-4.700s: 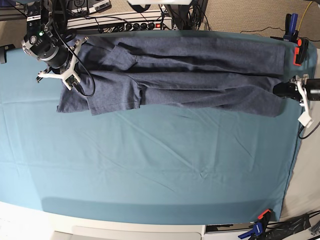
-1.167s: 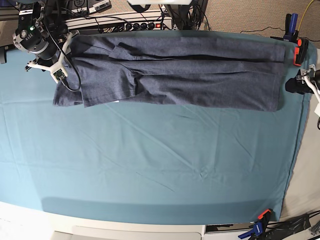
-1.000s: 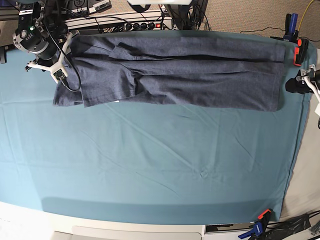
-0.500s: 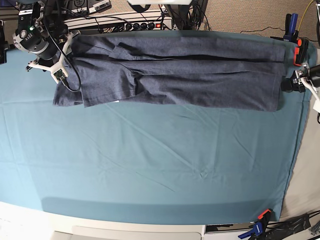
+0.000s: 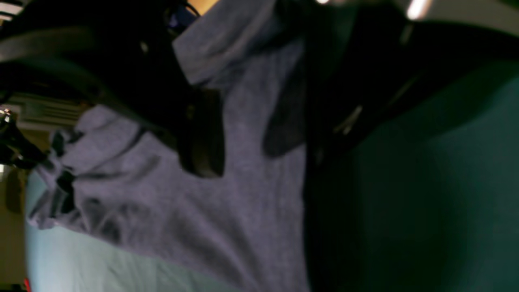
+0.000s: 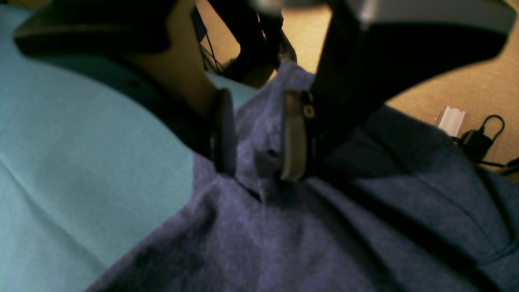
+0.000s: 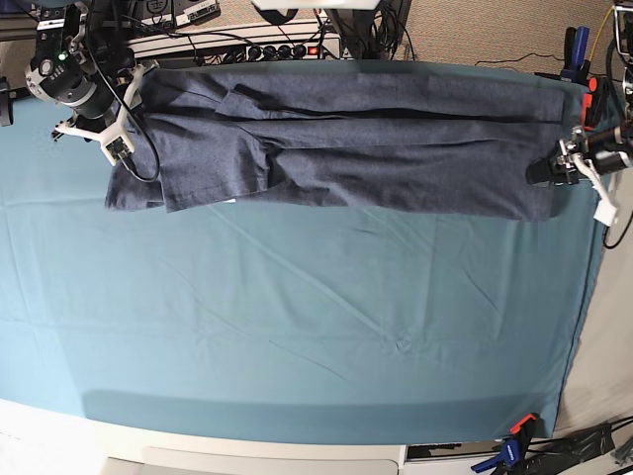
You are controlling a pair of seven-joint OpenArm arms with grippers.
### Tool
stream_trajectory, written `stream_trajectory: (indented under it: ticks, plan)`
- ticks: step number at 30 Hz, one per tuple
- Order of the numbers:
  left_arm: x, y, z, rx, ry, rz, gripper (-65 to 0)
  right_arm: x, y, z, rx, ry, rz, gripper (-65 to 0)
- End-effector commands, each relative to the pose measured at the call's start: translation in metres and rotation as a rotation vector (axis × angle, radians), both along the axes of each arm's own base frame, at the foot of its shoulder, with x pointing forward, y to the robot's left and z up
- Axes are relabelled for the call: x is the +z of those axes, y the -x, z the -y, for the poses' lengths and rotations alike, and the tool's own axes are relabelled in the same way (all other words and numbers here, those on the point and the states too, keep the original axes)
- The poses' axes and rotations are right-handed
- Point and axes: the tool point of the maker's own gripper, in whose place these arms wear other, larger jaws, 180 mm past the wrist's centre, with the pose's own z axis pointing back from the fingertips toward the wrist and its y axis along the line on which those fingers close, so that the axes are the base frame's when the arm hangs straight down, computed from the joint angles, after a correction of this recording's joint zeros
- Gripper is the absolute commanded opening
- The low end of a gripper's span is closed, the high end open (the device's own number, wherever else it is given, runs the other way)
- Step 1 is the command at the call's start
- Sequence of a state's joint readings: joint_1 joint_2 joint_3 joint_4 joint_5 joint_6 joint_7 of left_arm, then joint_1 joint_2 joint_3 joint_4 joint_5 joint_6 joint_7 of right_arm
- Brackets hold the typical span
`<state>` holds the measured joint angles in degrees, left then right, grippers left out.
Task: Fold the T-shirt properly
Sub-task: 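Lift the shirt end with the left gripper and fold it toward the right gripper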
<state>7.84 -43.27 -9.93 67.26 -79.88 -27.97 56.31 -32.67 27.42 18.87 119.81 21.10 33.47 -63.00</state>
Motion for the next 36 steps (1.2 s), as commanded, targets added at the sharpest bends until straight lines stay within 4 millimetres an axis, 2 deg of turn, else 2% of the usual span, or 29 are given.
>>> stream_trajectory:
  ticks: [1, 6, 12, 18, 24, 26, 28, 36]
  plan:
    - [-0.020, 0.028, 0.000, -0.076, -0.064, -0.126, -33.0, 0.008, -0.006, 0.001, 0.006, 0.006, 0.031, -45.2]
    - [-0.021, 0.037, 0.001, -0.098, -0.055, -0.149, -33.1, 0.008, -0.005, 0.002, 0.005, 0.007, 0.028, -45.2]
    - [-0.022, 0.058, -0.011, -0.112, -0.065, -0.189, -34.5, 0.008, -0.006, 0.002, 0.005, 0.007, 0.029, -45.2]
    - [-0.023, 0.063, -0.011, -0.112, -0.060, -0.199, -34.8, 0.008, -0.006, 0.002, 0.005, 0.007, 0.029, -45.2]
    - [-0.023, 0.062, -0.011, -0.110, -0.061, -0.193, -46.2, 0.008, -0.006, 0.002, 0.005, 0.007, 0.029, -45.2]
    - [-0.020, 0.061, -0.008, -0.146, -0.052, -0.158, -53.6, 0.008, -0.006, 0.002, 0.005, 0.007, 0.029, -45.2]
    - [-0.018, 0.061, -0.006, -0.161, -0.044, -0.141, -65.0, 0.008, -0.006, 0.002, 0.005, 0.007, 0.029, -45.2]
    - [-0.008, 0.052, 0.003, -0.192, -0.032, -0.093, -65.0, 0.008, -0.006, 0.002, 0.006, 0.006, 0.030, -45.2]
